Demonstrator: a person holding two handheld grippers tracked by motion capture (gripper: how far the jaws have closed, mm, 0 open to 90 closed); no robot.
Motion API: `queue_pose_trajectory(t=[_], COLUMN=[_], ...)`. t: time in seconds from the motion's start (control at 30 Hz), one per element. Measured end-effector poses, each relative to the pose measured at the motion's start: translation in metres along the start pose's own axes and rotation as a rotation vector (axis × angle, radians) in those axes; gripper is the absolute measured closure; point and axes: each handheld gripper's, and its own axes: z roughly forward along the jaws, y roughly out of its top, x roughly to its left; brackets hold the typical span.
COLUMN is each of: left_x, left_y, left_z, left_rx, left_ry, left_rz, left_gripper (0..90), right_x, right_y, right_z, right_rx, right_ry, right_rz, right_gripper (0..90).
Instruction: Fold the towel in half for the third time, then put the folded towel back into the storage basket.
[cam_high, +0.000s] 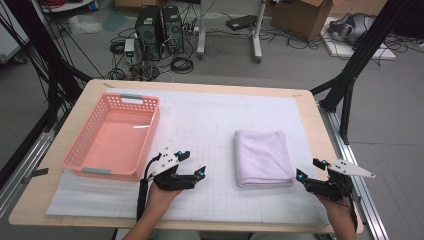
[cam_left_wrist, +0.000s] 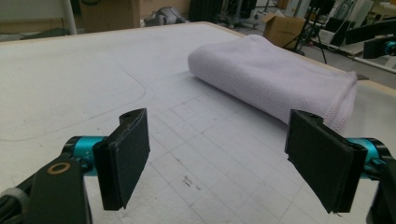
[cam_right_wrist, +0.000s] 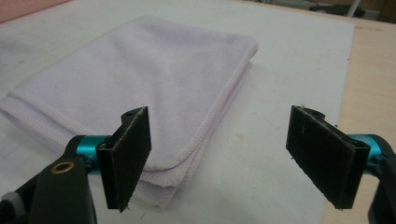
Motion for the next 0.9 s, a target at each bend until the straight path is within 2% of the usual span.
queue_pose_trajectory(t=[0.2, 0.37, 0.5, 0.57, 0.9], left_x=[0.0013, 0.0029, 0.004, 0.0041, 0.0067], left_y=[-0.0007, -0.0027, -0.0026, -0.0027, -0.0026], left_z=[0.0009, 0.0025, 0.0026, 0.0028, 0.0056], left_rx=[0.006, 0.041, 0.041, 0.041, 0.046], left_ry=[0.003, 0.012, 0.018, 0.016, -0.009], left_rz=[-0.001, 0.006, 0.006, -0.004, -0.066], left_gripper=[22.8, 24.6, 24.8, 25.0, 24.9], right_x=[-0.0012, -0.0033, -0.0049, -0.0058, -0.0076], right_y=[-0.002, -0.0039, -0.004, -0.0041, -0.0046], right_z=[0.0011, 0.0017, 0.0012, 0.0023, 0.0062], right_rx=[0.011, 0.026, 0.024, 0.026, 0.038], right_ry=[-0.01, -0.009, -0.013, -0.016, -0.011], right_rz=[0.002, 0.006, 0.018, 0.009, 0.024], right_gripper=[21.1, 21.3, 21.2, 21.3, 21.2])
